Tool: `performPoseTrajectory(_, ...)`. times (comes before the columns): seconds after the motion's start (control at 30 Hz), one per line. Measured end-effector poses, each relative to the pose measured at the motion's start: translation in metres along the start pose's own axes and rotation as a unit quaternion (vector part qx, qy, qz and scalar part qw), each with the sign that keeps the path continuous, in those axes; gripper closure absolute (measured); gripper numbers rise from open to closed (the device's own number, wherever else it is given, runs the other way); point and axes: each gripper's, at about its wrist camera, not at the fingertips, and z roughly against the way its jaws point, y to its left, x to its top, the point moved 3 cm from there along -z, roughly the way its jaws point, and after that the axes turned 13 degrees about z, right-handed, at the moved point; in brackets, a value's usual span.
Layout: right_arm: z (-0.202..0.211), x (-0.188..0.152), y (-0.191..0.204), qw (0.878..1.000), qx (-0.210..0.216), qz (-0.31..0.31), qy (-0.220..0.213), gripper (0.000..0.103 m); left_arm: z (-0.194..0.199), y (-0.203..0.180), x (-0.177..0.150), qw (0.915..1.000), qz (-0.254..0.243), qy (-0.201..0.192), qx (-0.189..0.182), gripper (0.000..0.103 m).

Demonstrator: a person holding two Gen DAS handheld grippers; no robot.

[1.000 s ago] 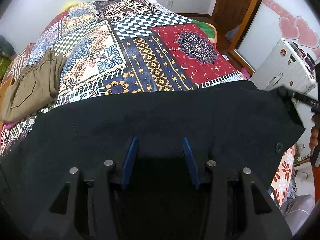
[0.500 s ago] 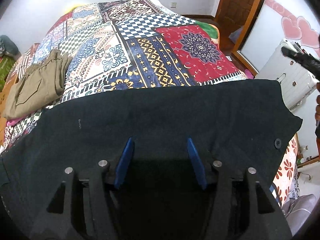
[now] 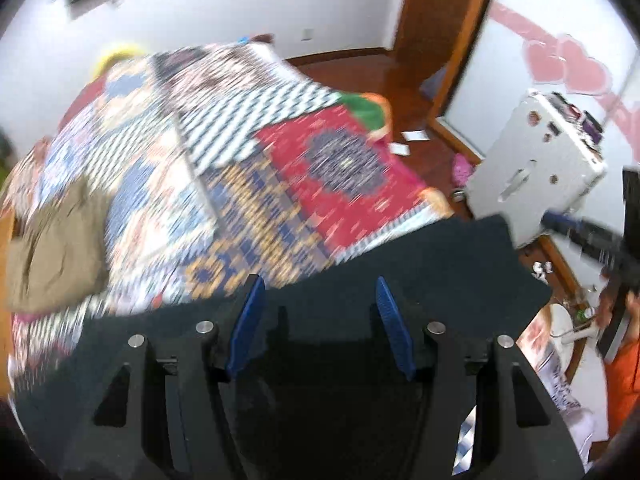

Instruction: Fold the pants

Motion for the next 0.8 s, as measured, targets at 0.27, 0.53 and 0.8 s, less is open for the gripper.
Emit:
performPoseTrajectory(0.27,0.001,-0.03,0.005,0.999,0.004,-0.035,0.009,0.063,-0.08,-0.088,0.03,0.9899,-0.062,0.092,-0.088,0.047)
performPoseTrajectory(0.53,-0.02,-0.019,0.002,1.0,0.011,-0.011,0.019,0.061,-0.137,-0.102,0.004,0.9775,-0.083,0.175,-0.083,0.054)
performPoseTrajectory(0.8,-0.07,0.005,0.0,0.996,0.074,0.01,0.058,0.061,-0.13,-0.092,-0.012,0.9752,-0.083,0.184,-0.091,0.071)
